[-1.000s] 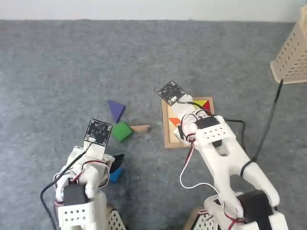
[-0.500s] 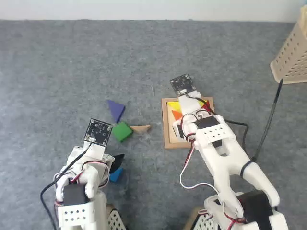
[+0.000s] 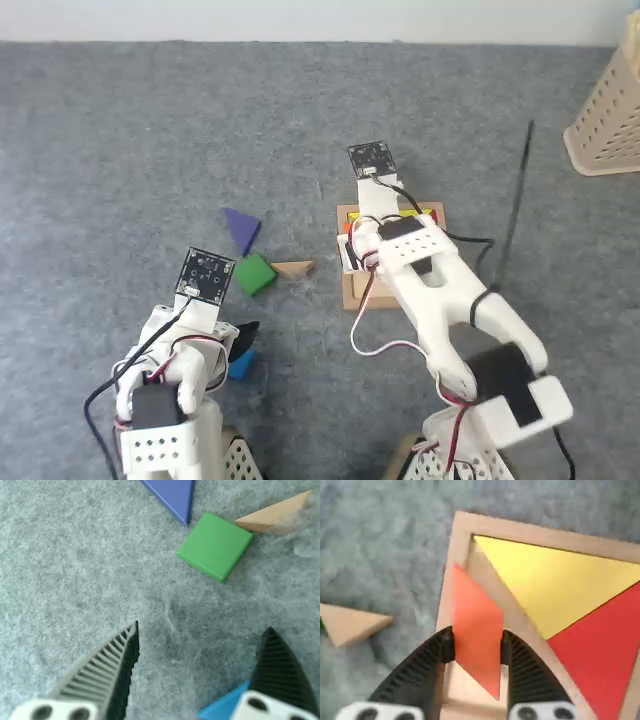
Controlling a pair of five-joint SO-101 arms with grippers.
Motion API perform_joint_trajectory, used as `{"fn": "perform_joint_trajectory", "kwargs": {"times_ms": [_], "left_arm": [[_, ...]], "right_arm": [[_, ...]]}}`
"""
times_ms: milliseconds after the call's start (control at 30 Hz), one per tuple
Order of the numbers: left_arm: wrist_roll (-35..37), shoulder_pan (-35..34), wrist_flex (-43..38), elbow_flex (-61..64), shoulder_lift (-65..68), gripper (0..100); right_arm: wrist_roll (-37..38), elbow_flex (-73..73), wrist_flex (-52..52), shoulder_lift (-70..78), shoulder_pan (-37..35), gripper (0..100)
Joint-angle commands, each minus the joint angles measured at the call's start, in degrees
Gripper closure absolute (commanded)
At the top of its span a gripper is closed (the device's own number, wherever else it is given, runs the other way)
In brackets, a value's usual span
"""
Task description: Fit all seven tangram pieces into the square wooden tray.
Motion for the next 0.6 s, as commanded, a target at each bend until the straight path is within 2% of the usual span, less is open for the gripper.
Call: {"fn": "perform_joint_trajectory", "kwargs": {"times_ms": [0,67,233,300,467,567], "left_arm": [[-0.2,0.1,0.0,-0.3,-0.8,65],[-0.2,0.1,0.0,-0.3,-0.8,65],[-0.2,0.1,0.0,-0.3,-0.8,65],[-0.2,0.1,0.0,-0.3,-0.8,65],[-0.2,0.1,0.0,-0.3,-0.8,65],[-0.2,0.1,0.0,-0.3,-0.8,65]], "right_arm": [[-1.1,-3.8,0.6,-0.9,-0.3,95.6],[-1.1,-3.9,0.7,-0.9,-0.3,93.7],[-1.1,-3.9,1.3,-1.0,-0.6,79.0],[-1.1,-4.0,1.4,-1.1,-0.7,76.0],[3.5,-4.7,1.5,-2.5,-0.4,77.3],[3.7,-4.5,3.9,-6.6,1.7,84.4]]}}
